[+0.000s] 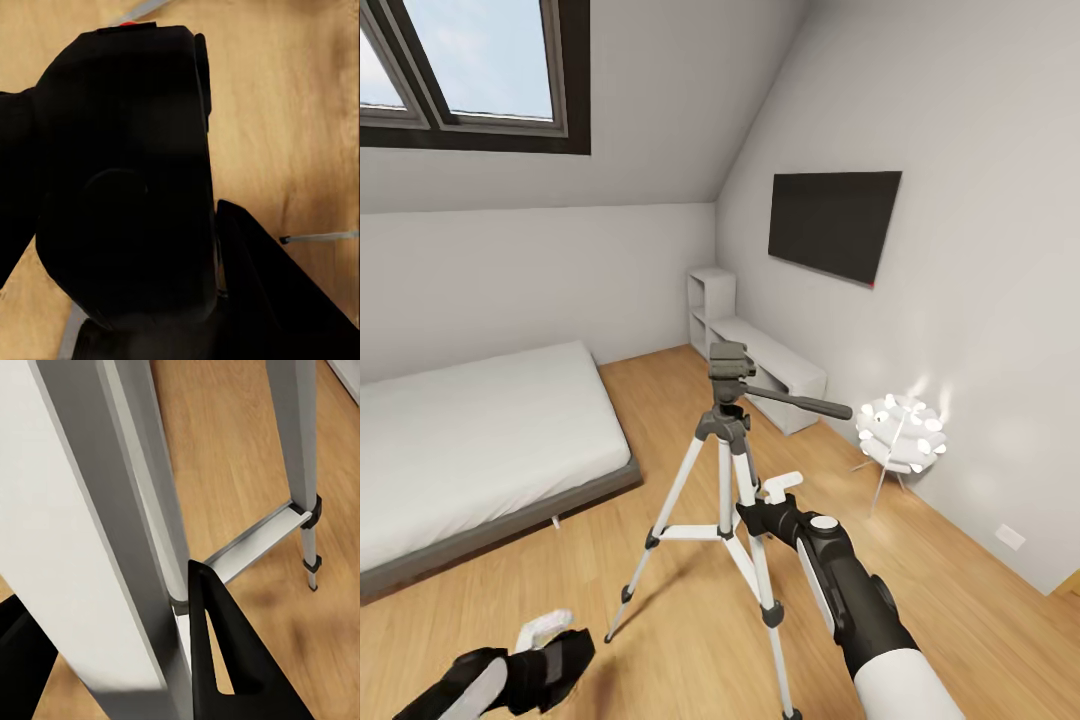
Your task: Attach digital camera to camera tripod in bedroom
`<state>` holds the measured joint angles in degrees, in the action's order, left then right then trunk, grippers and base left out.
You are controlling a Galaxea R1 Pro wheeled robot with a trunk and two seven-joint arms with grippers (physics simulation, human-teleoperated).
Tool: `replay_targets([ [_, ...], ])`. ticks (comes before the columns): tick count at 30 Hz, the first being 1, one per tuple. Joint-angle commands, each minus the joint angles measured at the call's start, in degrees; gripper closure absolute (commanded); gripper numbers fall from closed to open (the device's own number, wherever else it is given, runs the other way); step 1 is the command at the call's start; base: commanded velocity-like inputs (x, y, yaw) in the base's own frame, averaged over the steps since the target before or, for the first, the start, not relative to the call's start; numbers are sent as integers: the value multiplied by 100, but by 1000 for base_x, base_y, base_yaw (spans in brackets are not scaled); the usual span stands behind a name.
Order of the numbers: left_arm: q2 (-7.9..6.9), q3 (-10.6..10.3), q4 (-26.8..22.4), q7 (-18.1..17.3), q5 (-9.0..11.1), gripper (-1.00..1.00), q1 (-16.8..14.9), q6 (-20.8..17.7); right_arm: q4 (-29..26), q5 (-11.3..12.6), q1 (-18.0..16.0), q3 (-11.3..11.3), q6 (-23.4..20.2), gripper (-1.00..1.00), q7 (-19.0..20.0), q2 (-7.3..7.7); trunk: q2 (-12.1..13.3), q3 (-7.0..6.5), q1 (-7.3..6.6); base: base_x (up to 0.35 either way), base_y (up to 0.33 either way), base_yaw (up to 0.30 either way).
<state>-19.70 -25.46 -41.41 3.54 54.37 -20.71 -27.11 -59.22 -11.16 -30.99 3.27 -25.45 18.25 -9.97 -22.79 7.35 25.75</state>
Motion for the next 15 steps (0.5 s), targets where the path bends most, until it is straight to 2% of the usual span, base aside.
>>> replay_targets([
  [1, -44, 15, -277, 90, 52, 100, -163, -216, -11, -55, -7, -7, -21, 100, 38, -3, -13, 14, 4, 0, 0, 0],
  [2, -82, 137, -677, 268, 50, 100, -405, -569, -11, -58, -6, -5, -21, 100, 38, -3, -13, 14, 4, 0, 0, 0],
  [3, -89, 209, -858, 377, 50, 100, -530, -730, -11, -59, -5, -4, -21, 100, 38, -3, -13, 14, 4, 0, 0, 0],
  [4, -73, 358, -1179, 620, 60, 100, -797, -1025, -11, -60, -5, -4, -21, 100, 38, -3, -13, 14, 4, 0, 0, 0],
  [7, 27, 545, -1532, 968, 84, 100, -1276, -1414, -11, -61, -4, -3, -21, 100, 42, -3, -13, 14, 4, 0, 0, 0],
  [8, 325, 750, -1728, 1336, 114, 100, -2259, -1972, -11, -62, -5, -2, -21, 100, 45, -3, -13, 14, 4, 0, 0, 0],
  [9, 435, 837, -1689, 1408, 121, 100, -2696, -2181, -11, -62, -5, -2, -21, 100, 48, -3, -13, 14, 4, 0, 0, 0],
  [10, 484, 883, -1650, 1434, 124, 100, -2921, -2280, -11, -62, -5, -2, -21, 100, 49, -3, -13, 14, 4, 0, 0, 0],
  [11, 575, 973, -1542, 1471, 128, 100, -3382, -2464, -11, -62, -4, -5, -23, 100, 52, -3, -13, 14, 4, 0, 0, 0],
  [13, 665, 1049, -1420, 1497, 130, 100, -3840, -2617, -11, -60, -4, -9, -22, 100, 53, -3, -13, 14, 4, 0, 0, 0],
  [14, 754, 1100, -1305, 1516, 130, 100, -4273, -2736, -11, -59, -4, -13, -22, 100, 54, -3, -13, 14, 4, 0, 0, 0],
  [15, 921, 1155, -1131, 1573, 126, 100, -5008, -2899, -11, -59, -4, -17, -22, 100, 55, -3, -13, 14, 4, 0, 0, 0],
])
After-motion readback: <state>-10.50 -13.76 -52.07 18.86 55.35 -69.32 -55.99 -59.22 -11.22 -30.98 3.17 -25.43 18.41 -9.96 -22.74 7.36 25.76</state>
